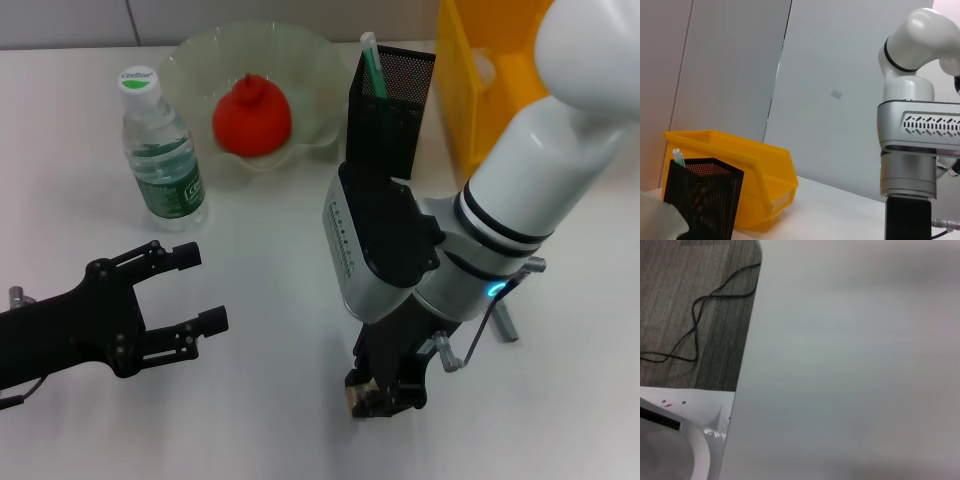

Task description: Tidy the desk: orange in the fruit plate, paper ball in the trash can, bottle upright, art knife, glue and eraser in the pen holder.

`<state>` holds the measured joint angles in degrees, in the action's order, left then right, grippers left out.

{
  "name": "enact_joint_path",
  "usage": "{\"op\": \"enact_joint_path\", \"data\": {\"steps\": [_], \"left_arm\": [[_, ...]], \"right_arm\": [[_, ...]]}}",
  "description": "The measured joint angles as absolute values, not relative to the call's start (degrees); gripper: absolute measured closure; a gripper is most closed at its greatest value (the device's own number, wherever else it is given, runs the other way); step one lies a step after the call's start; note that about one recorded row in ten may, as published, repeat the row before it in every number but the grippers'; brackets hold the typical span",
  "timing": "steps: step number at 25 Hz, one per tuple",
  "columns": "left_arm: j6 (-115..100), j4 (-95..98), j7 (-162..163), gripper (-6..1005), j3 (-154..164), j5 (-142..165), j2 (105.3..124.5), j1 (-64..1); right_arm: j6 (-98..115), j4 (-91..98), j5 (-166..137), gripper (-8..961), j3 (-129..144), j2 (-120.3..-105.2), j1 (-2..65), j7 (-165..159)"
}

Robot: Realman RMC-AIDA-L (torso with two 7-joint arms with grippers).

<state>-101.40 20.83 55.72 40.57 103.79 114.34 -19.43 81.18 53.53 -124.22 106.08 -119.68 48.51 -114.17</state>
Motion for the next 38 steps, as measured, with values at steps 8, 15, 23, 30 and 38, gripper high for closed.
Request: {"op": "enact_joint_path", "data": {"steps": [8,15,23,30,38], "left_arm": [[-101.7,20.8,55.7,154,40.4,103.8,114.34,-19.6],[-101.7,20.8,55.7,154,40.4,103.8,114.53,-19.9],[-101.9,20.8,55.8,154,40.4,103.8,114.72,-20.2],[-102.0,20.8,55.8,154,40.4,103.8,114.87,-20.3],[-102.0,20.8,55.8,154,40.4,103.8,114.92,-20.3]], "right_arm": [[83.9,53.7,-124.6,677,96.6,-119.29,49.1,-115.7],[86.1,56.3,-132.2,655,73.7,-118.95,50.5,-120.6],[82.0,56.6,-134.7,630,57.5,-117.47,52.2,-126.3],[74.1,55.3,-135.3,609,56.7,-116.96,51.7,-130.1],[67.4,51.8,-139.2,583,57.3,-117.85,52.6,-131.4]]}}
